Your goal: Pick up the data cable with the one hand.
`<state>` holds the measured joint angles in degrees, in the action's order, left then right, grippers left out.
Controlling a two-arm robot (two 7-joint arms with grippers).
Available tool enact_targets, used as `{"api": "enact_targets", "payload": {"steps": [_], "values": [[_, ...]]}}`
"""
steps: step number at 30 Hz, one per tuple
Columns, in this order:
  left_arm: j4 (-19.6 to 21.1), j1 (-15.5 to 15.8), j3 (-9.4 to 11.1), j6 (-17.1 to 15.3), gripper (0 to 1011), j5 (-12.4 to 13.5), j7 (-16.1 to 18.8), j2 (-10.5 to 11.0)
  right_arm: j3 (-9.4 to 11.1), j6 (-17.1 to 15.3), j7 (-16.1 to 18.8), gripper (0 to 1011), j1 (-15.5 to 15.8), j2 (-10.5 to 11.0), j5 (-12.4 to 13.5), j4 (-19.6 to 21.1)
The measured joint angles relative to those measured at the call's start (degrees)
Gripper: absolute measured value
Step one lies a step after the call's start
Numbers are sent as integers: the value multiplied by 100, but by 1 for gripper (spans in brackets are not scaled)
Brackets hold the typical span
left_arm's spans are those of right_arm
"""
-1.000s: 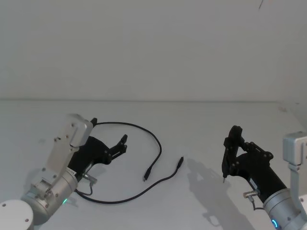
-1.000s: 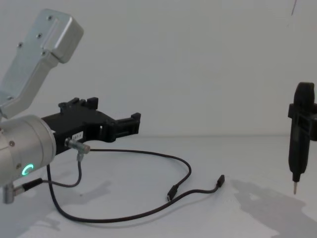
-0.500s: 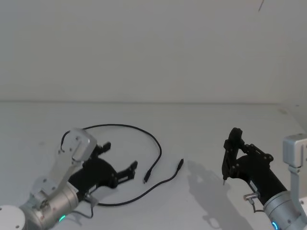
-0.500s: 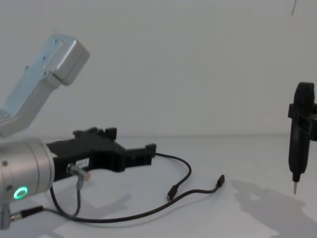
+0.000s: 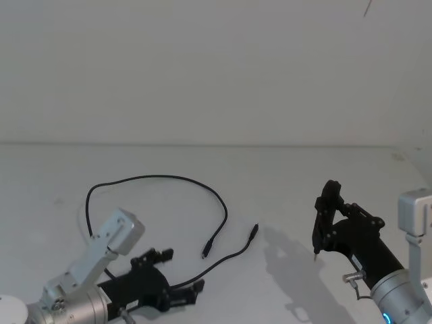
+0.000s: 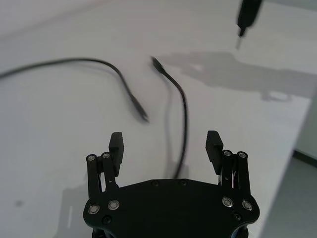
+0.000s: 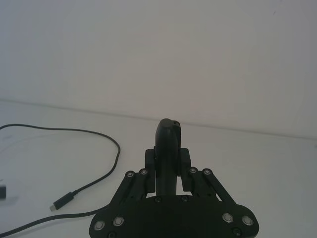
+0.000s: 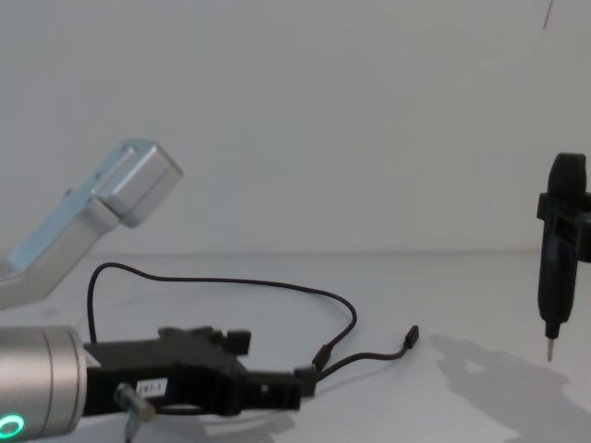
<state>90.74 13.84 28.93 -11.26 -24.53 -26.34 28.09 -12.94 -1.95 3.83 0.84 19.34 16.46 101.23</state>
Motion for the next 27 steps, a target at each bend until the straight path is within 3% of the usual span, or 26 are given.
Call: {"api": "enact_targets", "payload": {"steps": [6,14,20,27], "values": [[-188,187,221,-323,1001,-178,-617,115,0,0,0,279,0,0,0,0],[-518,516,479,-526,1002,-277,-1166,119,0,0,0,279,0,0,0,0],[-728,710,619,-563,1002,-283,-1355,60,0,0,0,279,0,0,0,0],[-905,859,729,-493,1001,-203,-1341,-57,0,0,0,279,0,0,0,0]]}}
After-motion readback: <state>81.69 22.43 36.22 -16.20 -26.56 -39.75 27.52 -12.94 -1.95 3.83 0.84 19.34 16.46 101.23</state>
